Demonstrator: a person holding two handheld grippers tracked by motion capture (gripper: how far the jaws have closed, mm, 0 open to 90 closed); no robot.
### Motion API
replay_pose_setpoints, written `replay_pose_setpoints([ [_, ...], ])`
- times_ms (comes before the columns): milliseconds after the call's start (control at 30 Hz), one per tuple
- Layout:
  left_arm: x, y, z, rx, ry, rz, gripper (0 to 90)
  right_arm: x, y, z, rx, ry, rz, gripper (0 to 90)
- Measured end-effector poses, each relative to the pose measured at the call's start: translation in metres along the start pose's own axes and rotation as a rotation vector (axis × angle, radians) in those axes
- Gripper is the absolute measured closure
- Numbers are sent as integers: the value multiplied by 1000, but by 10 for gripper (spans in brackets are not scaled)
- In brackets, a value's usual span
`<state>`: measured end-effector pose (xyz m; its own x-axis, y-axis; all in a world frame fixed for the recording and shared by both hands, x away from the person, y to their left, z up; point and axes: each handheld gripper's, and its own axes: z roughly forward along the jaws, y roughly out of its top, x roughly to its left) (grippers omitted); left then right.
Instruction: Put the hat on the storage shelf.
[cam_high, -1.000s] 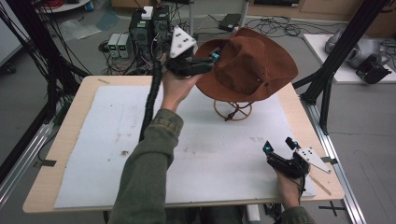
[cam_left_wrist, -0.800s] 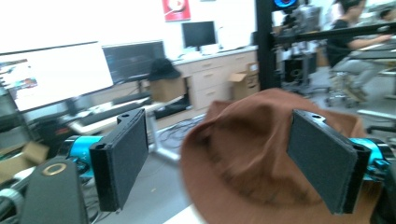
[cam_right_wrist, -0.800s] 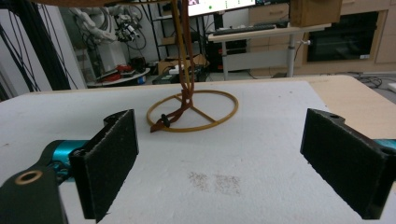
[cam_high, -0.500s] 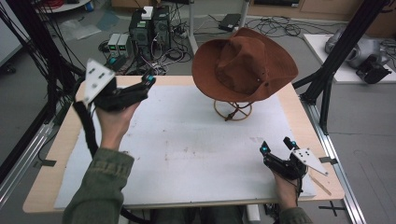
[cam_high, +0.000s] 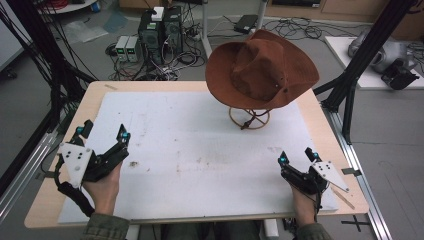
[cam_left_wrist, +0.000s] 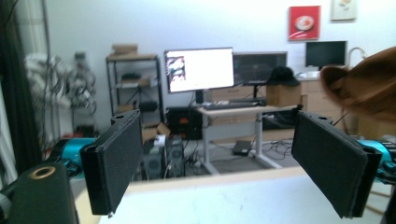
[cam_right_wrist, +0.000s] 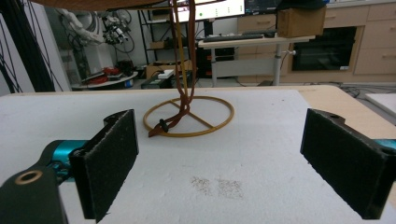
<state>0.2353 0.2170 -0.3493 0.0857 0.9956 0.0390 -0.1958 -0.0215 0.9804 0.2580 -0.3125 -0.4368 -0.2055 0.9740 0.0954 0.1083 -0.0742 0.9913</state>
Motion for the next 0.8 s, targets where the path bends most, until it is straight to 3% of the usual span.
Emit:
replay_pose_setpoints([
  [100, 6, -21, -8, 36, 17, 0, 169, 0, 0, -1, -7, -14, -10, 105],
  [133, 9, -35, -15, 69, 32, 1, 170, 0, -1, -1, -1, -16, -5, 105],
  [167, 9, -35, -15, 69, 32, 1, 169, 0, -1, -1, -2, -19, -8, 105],
  [200, 13, -48, -20, 82, 47, -1, 170, -1, -2, -1, -4, -23, -10, 105],
  [233, 13, -48, -20, 82, 47, -1, 172, -1, -2, -1, -4, -23, -10, 105],
  [267, 17, -60, -23, 91, 51, 8, 187, -1, -2, -1, -2, -30, -14, 105],
  [367, 20, -69, -25, 107, 44, 11, 214, 0, -4, -2, 5, -44, -19, 105],
  [433, 25, -77, -26, 128, 29, -19, 214, -1, -5, -1, 1, -58, -30, 105],
  [533, 26, -83, -27, 132, 35, -7, 209, -1, -6, 0, 7, -62, -33, 105],
  [567, 30, -91, -26, 152, 43, -27, 189, 0, -9, 2, 26, -61, -32, 105],
  [700, 35, -94, -24, 166, 44, -47, 173, 2, -10, 3, 41, -62, -38, 104],
  [800, 36, -93, -26, 144, 57, -52, 172, 4, -11, 3, 36, -54, -42, 105],
])
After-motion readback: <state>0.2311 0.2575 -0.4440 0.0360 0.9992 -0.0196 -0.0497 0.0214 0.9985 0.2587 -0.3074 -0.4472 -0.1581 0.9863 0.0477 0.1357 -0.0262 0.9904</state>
